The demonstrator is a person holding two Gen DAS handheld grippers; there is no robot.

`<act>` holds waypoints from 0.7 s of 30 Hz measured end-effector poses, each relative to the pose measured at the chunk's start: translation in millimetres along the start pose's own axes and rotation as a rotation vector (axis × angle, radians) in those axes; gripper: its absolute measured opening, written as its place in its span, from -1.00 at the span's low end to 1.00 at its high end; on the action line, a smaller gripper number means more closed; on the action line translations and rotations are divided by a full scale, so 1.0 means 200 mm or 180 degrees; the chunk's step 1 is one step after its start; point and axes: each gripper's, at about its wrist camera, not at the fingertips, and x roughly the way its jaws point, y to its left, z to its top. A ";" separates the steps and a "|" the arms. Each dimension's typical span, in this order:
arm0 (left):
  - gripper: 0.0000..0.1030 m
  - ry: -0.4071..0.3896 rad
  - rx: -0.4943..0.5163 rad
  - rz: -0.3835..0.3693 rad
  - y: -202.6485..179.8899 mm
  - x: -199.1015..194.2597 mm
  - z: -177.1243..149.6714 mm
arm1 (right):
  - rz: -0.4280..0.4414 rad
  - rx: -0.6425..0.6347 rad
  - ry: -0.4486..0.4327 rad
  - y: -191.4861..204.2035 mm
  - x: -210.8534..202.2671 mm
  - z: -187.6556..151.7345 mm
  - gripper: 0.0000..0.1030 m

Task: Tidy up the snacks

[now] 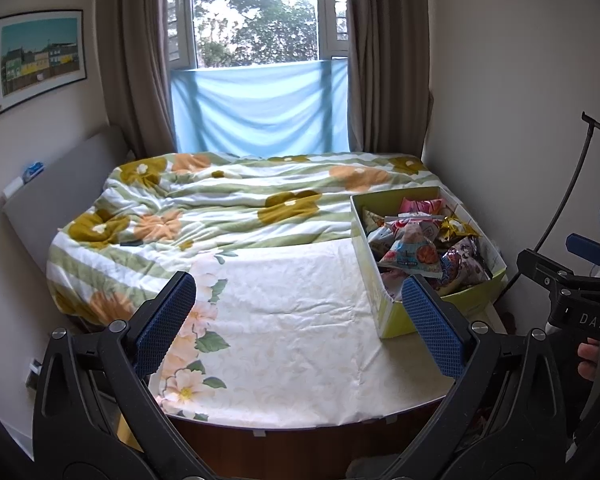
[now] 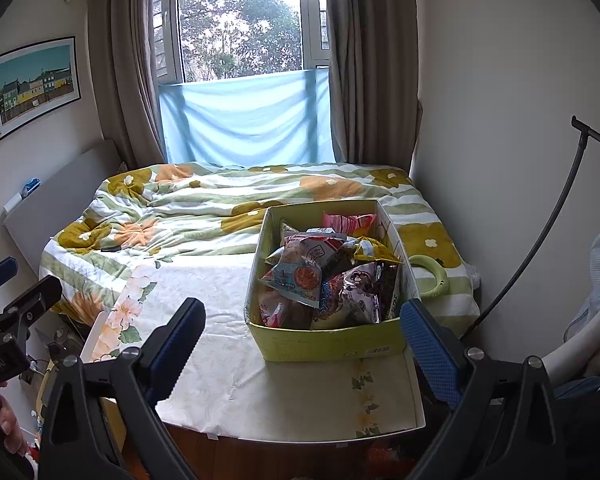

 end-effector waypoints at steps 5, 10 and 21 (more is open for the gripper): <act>0.99 0.0002 0.0000 0.0001 0.01 0.00 0.00 | 0.0005 0.0001 -0.0002 0.00 0.00 0.00 0.89; 0.99 0.0004 0.0004 -0.0002 0.01 0.01 0.00 | 0.0002 0.0005 -0.0002 0.00 0.00 0.00 0.89; 0.99 -0.0010 -0.0023 0.0003 0.04 -0.01 -0.01 | 0.0006 0.0005 0.0000 -0.01 0.01 0.01 0.89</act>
